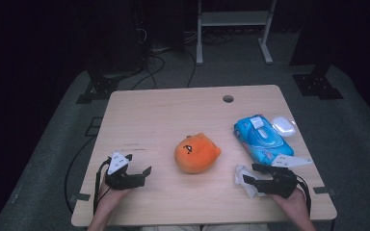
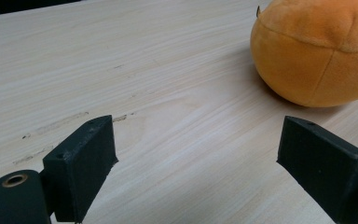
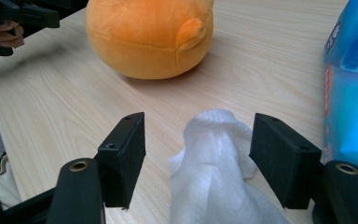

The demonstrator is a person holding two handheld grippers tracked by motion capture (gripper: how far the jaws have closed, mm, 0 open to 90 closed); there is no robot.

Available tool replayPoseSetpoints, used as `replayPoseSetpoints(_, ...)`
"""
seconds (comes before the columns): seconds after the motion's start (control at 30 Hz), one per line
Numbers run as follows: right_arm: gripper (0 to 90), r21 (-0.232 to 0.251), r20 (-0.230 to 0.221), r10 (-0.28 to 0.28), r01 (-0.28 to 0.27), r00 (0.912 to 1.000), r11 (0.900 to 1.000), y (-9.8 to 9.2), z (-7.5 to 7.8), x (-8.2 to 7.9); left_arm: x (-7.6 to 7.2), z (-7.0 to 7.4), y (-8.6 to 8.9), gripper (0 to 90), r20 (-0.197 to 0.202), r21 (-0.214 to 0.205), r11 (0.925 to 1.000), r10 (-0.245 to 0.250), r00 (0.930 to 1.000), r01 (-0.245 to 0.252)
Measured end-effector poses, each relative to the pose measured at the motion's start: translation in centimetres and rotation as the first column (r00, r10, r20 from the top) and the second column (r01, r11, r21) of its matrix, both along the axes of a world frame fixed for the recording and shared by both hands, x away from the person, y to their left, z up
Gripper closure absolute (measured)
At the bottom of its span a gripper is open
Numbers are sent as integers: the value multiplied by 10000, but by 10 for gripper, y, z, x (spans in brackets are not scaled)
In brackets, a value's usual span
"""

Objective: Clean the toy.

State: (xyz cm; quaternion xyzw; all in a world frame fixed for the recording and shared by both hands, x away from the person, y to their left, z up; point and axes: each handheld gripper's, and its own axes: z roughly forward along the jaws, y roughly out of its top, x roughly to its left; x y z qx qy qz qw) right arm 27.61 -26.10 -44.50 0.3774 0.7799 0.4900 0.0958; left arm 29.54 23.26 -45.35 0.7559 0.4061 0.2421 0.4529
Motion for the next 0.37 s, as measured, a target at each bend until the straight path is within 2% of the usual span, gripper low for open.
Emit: replayPoseSetpoints(0.37, 341, -151, 88, 29, -27, 10000, 9999, -2, 3, 1, 0, 1, 1, 109, 78, 1, 10000, -29, 10000, 29)
